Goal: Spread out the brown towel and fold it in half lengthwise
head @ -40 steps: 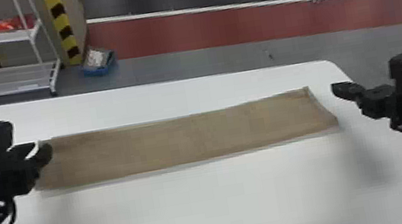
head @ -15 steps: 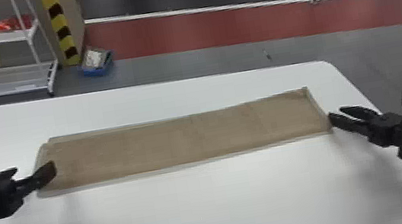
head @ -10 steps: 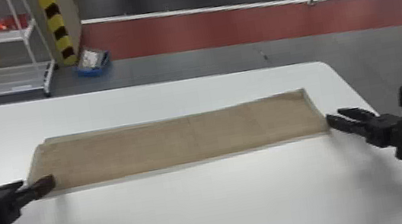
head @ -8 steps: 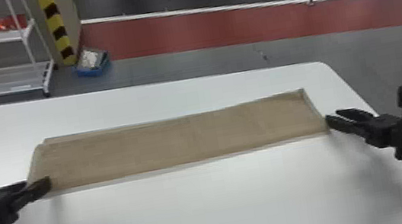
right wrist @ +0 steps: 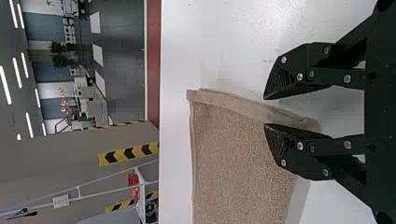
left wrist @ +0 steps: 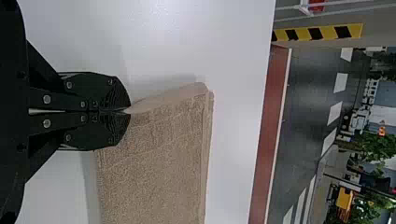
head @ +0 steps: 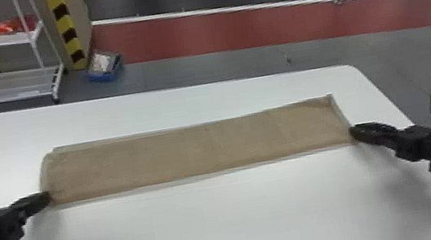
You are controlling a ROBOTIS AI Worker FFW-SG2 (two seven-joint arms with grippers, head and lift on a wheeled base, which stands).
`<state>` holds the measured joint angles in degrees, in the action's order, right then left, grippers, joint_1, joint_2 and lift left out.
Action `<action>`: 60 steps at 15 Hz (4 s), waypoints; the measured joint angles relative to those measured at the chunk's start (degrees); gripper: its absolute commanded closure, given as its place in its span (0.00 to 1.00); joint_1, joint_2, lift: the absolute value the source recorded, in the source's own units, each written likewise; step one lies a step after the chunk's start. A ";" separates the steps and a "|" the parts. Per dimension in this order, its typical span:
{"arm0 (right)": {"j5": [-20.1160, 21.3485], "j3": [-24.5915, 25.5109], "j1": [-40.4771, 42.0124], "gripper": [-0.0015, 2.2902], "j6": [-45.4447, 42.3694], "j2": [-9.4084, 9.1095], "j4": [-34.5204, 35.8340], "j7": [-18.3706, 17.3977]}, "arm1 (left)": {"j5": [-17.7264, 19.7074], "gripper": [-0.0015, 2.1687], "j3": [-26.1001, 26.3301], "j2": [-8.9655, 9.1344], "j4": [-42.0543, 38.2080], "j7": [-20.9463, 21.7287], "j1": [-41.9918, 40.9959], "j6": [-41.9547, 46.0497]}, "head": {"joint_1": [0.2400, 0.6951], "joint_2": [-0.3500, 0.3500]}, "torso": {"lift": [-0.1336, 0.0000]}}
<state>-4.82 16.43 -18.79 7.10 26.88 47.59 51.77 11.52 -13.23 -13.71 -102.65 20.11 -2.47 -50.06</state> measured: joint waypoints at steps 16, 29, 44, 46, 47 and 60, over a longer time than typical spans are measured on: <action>-3.62 9.29 10.35 0.53 12.72 0.31 15.33 4.42 | 0.49 0.76 -3.53 -0.27 -8.49 1.22 -4.40 -6.41 | 1.00 0.27 | 0.07; -4.24 9.79 12.67 0.05 12.30 -0.87 20.27 3.07 | -0.96 0.02 -5.75 0.44 -15.73 -0.69 -9.46 -1.61 | 1.00 0.30 | 0.07; -3.26 4.11 22.13 0.04 18.23 -16.62 51.88 -2.89 | -4.70 0.03 7.63 4.81 -14.92 -11.00 -14.55 30.00 | 1.00 0.44 | 0.07; -3.26 0.44 25.90 0.05 11.92 -18.73 55.67 -8.52 | -5.32 0.03 11.06 4.96 -14.48 -13.73 -15.12 35.05 | 1.00 0.45 | 0.07; -3.25 -1.27 27.43 0.05 9.33 -19.49 56.91 -10.97 | -5.62 0.03 12.39 4.98 -14.33 -14.94 -15.45 37.00 | 1.00 0.45 | 0.07; -4.66 -10.10 38.55 0.05 -3.44 -23.71 63.87 -29.98 | -9.85 0.03 18.07 5.09 -10.55 -20.83 -17.96 51.50 | 1.00 0.47 | 0.07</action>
<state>-9.48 6.33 19.76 3.67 3.17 111.46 21.80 1.68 4.83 -8.61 -113.20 -0.72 -20.43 1.44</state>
